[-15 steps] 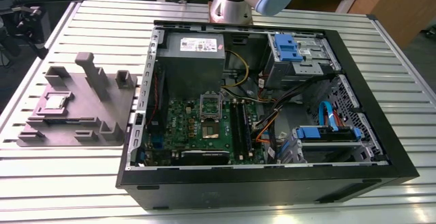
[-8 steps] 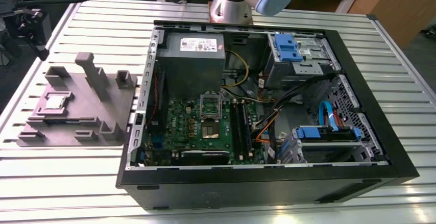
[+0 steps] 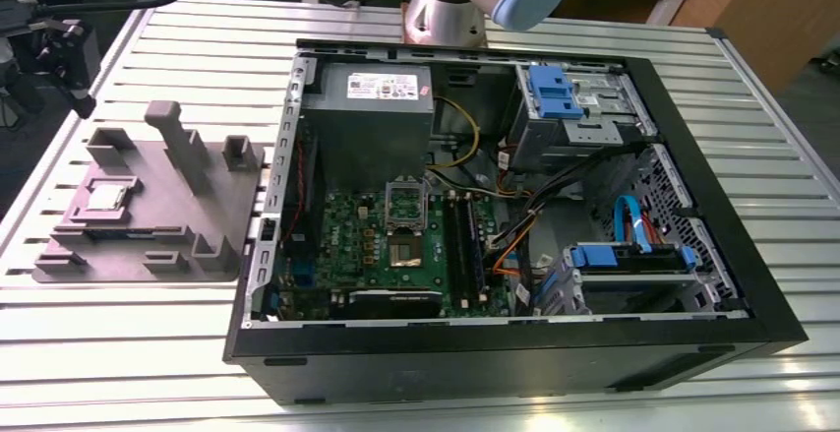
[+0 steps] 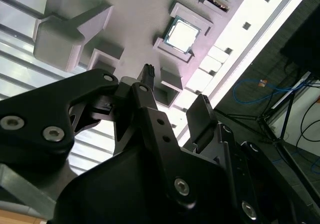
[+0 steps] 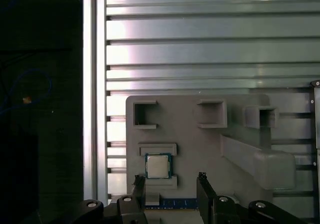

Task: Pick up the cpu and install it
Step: 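Pick up the cpu and move it towards the insertion slot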

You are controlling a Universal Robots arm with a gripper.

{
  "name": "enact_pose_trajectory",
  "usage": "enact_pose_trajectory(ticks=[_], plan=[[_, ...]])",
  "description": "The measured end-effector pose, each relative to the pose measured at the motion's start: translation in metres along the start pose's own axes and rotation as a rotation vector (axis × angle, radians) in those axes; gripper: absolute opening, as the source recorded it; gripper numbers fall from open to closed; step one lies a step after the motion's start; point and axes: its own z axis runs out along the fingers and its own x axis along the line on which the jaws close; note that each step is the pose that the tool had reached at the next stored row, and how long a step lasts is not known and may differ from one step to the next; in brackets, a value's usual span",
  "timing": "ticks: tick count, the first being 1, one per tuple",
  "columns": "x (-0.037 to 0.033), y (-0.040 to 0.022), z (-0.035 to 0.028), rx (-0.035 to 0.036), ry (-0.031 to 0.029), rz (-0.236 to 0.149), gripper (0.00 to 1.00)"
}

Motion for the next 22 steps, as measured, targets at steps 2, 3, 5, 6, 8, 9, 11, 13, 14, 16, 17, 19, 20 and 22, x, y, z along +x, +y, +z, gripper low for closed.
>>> enact_pose_trajectory(ticks=[2, 3, 5, 6, 8, 9, 11, 13, 14, 16, 17, 19, 20, 22], plan=[[0.0000, 0.0000, 0.0007, -0.0001, -0.0001, 0.000, 0.53], [0.0000, 0.0000, 0.0010, -0.0001, -0.0001, 0.000, 0.53], [-0.0001, -0.0001, 0.0018, 0.0000, -0.0001, 0.000, 0.53], [-0.0001, -0.0001, 0.0022, 0.0000, -0.0001, 0.000, 0.53], [-0.0001, -0.0001, 0.0030, -0.0001, -0.0001, 0.000, 0.53], [-0.0001, -0.0001, 0.0033, 0.0000, -0.0001, 0.000, 0.53], [-0.0001, -0.0002, 0.0039, 0.0001, -0.0001, 0.000, 0.53], [-0.0001, -0.0002, 0.0045, -0.0001, -0.0001, 0.000, 0.53], [-0.0001, -0.0002, 0.0047, 0.0000, -0.0001, 0.000, 0.53], [-0.0001, -0.0002, 0.0053, 0.0000, -0.0002, 0.000, 0.53], [-0.0001, -0.0002, 0.0057, -0.0001, -0.0002, 0.000, 0.53], [-0.0001, -0.0003, 0.0064, -0.0001, -0.0002, 0.000, 0.53], [-0.0001, -0.0003, 0.0067, 0.0000, -0.0002, 0.000, 0.53], [-0.0001, -0.0003, 0.0074, 0.0000, -0.0002, 0.000, 0.53]])
